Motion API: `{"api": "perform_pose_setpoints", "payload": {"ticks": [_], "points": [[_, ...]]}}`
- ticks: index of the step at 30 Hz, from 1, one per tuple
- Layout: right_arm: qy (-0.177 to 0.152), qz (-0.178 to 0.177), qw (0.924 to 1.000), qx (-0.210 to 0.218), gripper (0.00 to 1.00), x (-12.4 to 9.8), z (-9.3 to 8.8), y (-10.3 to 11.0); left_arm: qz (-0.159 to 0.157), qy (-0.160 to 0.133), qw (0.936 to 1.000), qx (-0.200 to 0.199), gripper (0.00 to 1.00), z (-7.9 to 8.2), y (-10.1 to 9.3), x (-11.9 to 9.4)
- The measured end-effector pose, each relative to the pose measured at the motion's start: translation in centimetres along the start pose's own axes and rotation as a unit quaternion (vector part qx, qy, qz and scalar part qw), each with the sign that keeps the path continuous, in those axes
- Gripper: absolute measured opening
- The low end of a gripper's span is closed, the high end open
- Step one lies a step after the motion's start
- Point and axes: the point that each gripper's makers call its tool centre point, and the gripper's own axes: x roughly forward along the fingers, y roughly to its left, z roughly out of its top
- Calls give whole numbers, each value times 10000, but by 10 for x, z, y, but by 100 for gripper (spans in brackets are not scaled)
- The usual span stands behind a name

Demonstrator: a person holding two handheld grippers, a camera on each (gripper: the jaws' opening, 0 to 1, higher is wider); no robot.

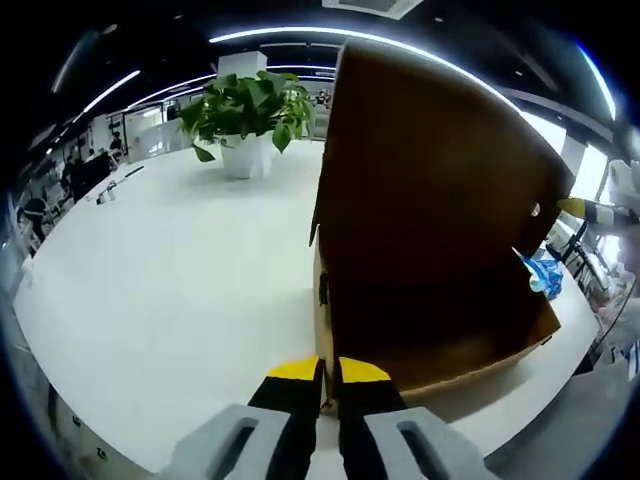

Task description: Operate the shoe box by opening the lid, removing the specified soft item, and placing it in the target area until the item is outside and the box remains undamaged.

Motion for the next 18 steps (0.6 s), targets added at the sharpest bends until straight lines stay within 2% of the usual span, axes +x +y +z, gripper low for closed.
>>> {"api": "perform_pose_setpoints", "payload": {"ticks": [12, 18], "points": [[9, 36, 9998, 171, 2, -11, -20, 10, -56, -64, 9997, 233, 6, 2, -3, -4], [7, 3, 9999, 114, 2, -13, -29, 14, -67, -232, 9993, 278, 14, 12, -1, -14]]}}
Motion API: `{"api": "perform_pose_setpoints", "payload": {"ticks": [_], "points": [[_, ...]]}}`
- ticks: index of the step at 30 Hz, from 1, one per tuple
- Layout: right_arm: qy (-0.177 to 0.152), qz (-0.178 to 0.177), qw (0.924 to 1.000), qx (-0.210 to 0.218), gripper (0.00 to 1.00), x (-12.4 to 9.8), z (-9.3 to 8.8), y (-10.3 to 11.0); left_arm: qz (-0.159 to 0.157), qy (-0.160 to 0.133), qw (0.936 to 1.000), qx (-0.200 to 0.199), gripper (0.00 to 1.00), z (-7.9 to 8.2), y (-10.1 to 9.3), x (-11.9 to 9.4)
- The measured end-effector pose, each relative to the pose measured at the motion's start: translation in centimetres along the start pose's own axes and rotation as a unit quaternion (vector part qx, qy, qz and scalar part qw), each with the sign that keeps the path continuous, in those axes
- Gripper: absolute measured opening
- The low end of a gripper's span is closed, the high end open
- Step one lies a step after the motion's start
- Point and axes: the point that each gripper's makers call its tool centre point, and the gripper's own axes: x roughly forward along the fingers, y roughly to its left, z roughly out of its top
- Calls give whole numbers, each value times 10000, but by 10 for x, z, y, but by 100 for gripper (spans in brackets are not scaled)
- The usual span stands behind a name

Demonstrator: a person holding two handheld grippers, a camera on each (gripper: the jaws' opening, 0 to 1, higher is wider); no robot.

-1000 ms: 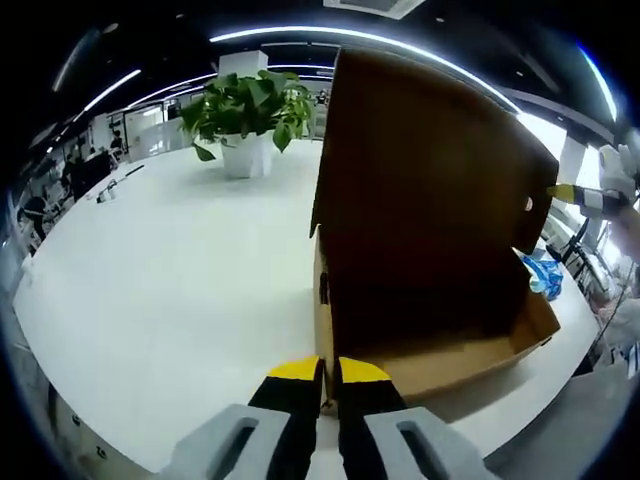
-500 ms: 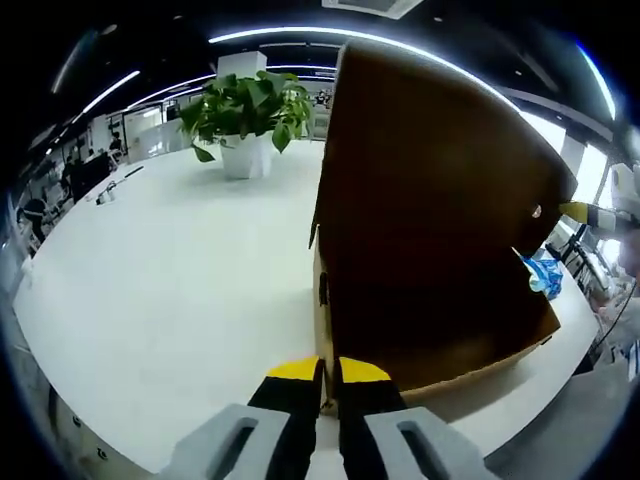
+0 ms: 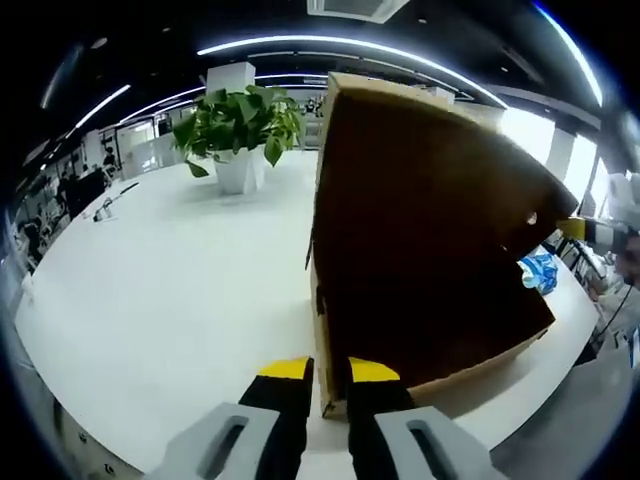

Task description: Operate the shoe box by opening the lid, removing the specified soft item, and placing it in the target area until the item is outside and the box remains undamaged.

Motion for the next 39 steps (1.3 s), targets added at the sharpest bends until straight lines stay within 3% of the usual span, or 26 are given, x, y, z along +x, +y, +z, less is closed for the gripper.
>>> {"api": "perform_pose_setpoints", "payload": {"ticks": [11, 14, 19, 24, 39], "points": [[-6, 36, 9999, -122, 4, -3, -15, 6, -28, -555, 9977, 393, 20, 40, 4, -26], [11, 69, 9999, -153, 4, -4, -22, 8, -157, -818, 9947, 599, 21, 56, -3, -35], [32, 90, 9997, -229, 4, -5, -28, 10, -338, -913, 9915, 867, 23, 68, -15, -42], [55, 116, 9994, -321, 5, -5, -31, 11, -504, -982, 9887, 1011, 24, 69, -20, -43], [146, 392, 9948, -932, 9, -6, -47, 19, -766, -785, 9872, 1155, 32, 51, -26, -42]]}}
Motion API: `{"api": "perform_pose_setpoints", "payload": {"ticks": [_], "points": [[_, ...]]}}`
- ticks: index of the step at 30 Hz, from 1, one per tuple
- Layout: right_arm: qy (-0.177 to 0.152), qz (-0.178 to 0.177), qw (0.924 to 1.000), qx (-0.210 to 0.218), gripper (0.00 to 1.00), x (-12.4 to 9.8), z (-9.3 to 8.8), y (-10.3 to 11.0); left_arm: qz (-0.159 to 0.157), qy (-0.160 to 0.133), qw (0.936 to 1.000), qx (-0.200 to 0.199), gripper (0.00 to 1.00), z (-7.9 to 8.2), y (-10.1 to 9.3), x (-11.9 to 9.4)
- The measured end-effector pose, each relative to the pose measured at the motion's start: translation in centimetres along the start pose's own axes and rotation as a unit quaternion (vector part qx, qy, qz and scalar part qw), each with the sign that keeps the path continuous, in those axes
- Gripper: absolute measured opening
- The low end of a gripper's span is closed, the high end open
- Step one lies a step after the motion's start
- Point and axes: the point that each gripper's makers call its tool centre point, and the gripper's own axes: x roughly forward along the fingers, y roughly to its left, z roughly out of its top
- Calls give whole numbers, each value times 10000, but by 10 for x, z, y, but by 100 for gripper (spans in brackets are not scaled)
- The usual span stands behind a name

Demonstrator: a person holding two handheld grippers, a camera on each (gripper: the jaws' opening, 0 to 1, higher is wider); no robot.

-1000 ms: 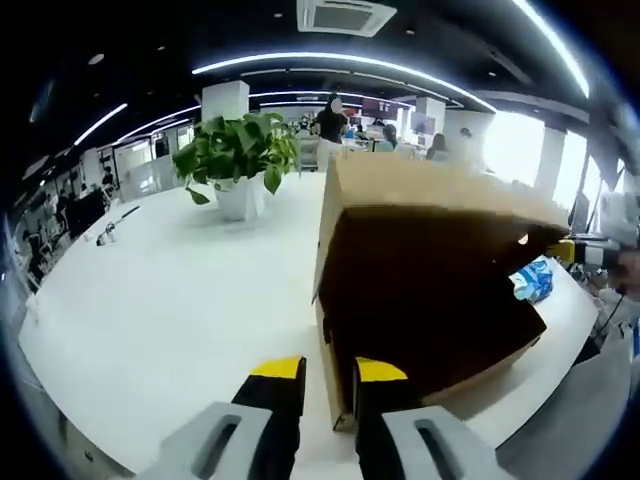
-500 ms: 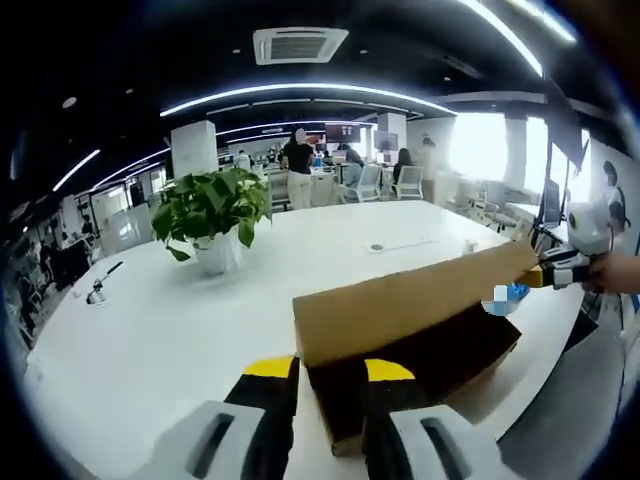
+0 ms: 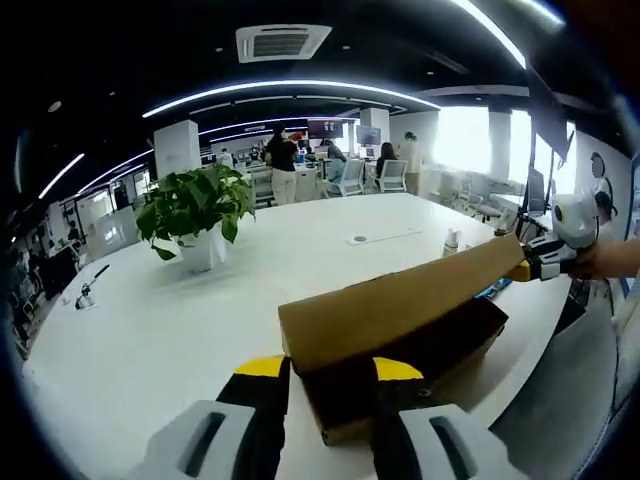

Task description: Operate the shoe box by opening the lid, removing the specified soft item, and placing it in the target area until the item is outside and the box remains undamaged.

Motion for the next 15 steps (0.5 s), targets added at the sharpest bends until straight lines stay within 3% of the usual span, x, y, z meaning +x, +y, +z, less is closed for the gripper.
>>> {"api": "perform_pose_setpoints", "payload": {"ticks": [15], "points": [[188, 471, 9967, -627, 25, 1, -19, 21, -245, 305, 9992, -53, 36, -29, -3, 5]]}}
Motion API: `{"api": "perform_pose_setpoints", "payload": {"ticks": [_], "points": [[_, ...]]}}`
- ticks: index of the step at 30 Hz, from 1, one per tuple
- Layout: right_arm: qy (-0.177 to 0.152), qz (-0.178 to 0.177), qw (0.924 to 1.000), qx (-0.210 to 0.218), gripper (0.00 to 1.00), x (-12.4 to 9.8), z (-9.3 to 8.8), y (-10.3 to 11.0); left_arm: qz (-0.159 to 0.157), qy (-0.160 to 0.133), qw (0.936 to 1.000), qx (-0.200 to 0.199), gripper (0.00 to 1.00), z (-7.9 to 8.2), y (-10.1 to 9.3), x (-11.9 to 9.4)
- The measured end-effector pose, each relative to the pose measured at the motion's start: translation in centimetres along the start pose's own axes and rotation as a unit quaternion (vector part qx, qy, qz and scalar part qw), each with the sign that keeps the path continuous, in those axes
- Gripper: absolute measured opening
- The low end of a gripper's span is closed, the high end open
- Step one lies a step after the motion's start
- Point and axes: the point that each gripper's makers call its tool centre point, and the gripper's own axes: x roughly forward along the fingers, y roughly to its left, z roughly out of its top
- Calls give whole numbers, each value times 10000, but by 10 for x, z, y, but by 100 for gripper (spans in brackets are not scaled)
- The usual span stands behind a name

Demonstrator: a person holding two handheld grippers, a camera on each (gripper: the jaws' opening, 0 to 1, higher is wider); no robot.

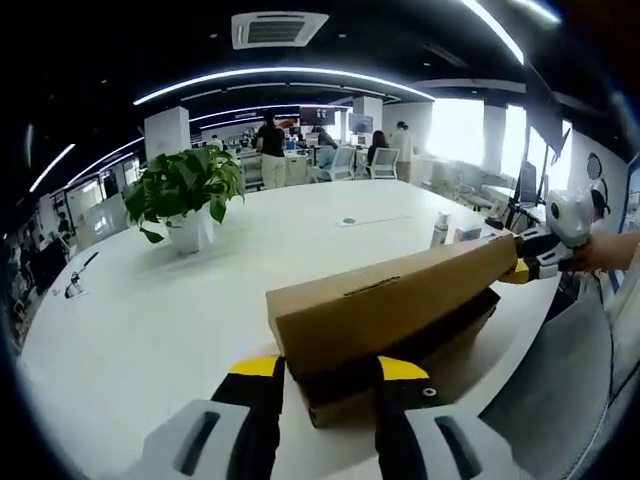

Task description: Operate the shoe box by opening the lid, removing the specified soft item, and placing it in the target area until the item is outside and the box remains undamaged.

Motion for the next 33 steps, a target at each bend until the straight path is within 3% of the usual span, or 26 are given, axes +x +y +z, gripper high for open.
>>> {"api": "perform_pose_setpoints", "payload": {"ticks": [19, 25, 33], "points": [[210, 532, 9978, 339, 40, 8, -19, 18, -118, 340, 9993, -110, 42, -31, -6, 14], [227, 583, 9950, 779, 41, 12, -24, 17, -136, 428, 9988, -212, 43, -40, -7, 19], [389, 565, 9954, 674, 40, 19, -33, 19, -104, 613, 9979, -205, 42, -49, -10, 26]]}}
